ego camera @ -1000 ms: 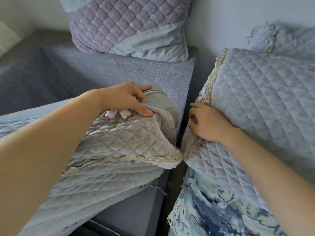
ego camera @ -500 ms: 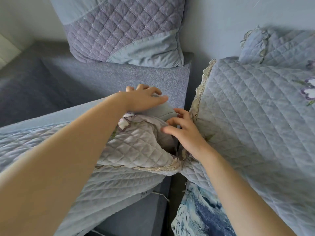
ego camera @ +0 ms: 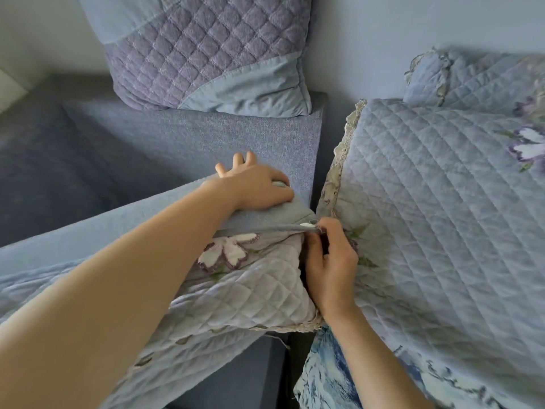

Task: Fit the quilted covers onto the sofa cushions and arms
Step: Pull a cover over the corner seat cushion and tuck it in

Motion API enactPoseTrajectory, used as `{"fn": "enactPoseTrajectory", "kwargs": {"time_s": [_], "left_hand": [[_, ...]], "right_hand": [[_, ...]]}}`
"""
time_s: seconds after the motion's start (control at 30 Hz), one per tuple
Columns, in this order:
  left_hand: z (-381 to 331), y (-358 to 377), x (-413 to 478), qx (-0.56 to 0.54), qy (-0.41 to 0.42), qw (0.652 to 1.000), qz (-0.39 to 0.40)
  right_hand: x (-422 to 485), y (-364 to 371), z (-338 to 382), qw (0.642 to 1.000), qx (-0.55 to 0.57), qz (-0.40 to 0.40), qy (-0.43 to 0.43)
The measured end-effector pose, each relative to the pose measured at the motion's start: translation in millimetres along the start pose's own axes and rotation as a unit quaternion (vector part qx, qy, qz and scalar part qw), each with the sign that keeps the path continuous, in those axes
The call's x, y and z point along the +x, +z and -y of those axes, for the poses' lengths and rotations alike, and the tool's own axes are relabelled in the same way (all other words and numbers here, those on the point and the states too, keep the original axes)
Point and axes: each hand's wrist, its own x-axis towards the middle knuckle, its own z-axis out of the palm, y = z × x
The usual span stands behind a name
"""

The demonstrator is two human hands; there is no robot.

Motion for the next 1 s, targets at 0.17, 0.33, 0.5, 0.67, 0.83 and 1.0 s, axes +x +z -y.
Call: {"fn": "enactPoseTrajectory", "kwargs": {"time_s": [0.17,0.33,0.5,0.67,0.83,1.0], "left_hand": [[5,-1,-9,-0.004,0.022,0.999,-0.039],[22,-6,-14,-0.008,0.03,0.997,-0.068],[45,-14,-16,-0.026,0.021,0.997,-0.071],[54,-3,-13,-0.084,0.047,0.995,-0.028],[62,-11,21,-0.039,0.066,0.996,-0.053],[98,-29,40,-0.103,0.077,0.99,-0.055]], "right_hand": [[10,12,3,0.997,0.01,0.005,0.077],[39,28,4,0.998,-0.003,0.057,0.039],[68,45,-5,0.985,0.033,0.169,0.018],[92,59,-31,0.971,0.023,0.231,0.063],[127,88,-43,0.958,-0.035,0.28,0.056],[167,121,-40,0.928,-0.056,0.366,0.028]]}}
